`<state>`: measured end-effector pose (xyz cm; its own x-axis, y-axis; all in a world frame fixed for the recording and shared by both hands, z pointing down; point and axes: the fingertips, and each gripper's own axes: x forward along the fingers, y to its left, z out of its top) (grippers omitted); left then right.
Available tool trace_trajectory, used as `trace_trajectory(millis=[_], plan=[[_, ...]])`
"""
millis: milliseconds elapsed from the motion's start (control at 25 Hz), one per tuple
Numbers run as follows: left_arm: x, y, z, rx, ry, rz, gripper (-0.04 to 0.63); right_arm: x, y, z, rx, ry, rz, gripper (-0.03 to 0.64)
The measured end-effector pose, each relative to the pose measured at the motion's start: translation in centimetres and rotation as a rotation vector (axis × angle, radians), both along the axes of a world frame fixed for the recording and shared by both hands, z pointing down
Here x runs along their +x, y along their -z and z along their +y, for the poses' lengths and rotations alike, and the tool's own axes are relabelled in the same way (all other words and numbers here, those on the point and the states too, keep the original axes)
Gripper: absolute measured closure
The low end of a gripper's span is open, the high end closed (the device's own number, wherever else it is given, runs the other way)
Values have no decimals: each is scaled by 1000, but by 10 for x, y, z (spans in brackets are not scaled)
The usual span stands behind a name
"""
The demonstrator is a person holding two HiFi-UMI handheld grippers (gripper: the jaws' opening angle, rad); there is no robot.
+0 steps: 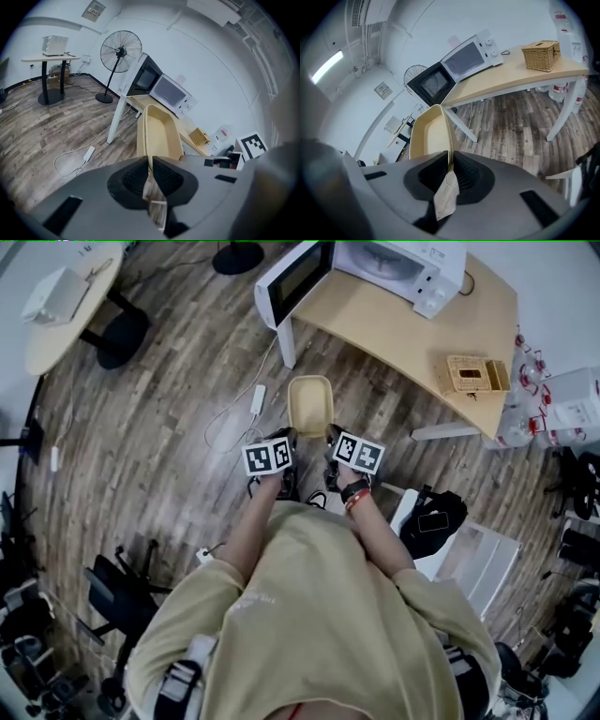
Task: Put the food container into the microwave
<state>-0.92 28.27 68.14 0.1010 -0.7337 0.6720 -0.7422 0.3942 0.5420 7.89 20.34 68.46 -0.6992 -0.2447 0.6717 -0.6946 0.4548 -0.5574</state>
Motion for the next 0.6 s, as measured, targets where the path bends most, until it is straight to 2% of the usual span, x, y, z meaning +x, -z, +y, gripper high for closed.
trace_trajectory(millis=[200, 400, 600], plan=[[-53, -4, -65, 26, -35, 16, 549, -45, -2, -52, 15, -2, 25, 554], [-89, 19, -140, 67, -129, -16, 549, -78, 22, -122, 59, -106, 26, 557], [-116, 33, -189, 93, -215, -8, 549, -101, 35, -164, 65, -197, 9, 557]])
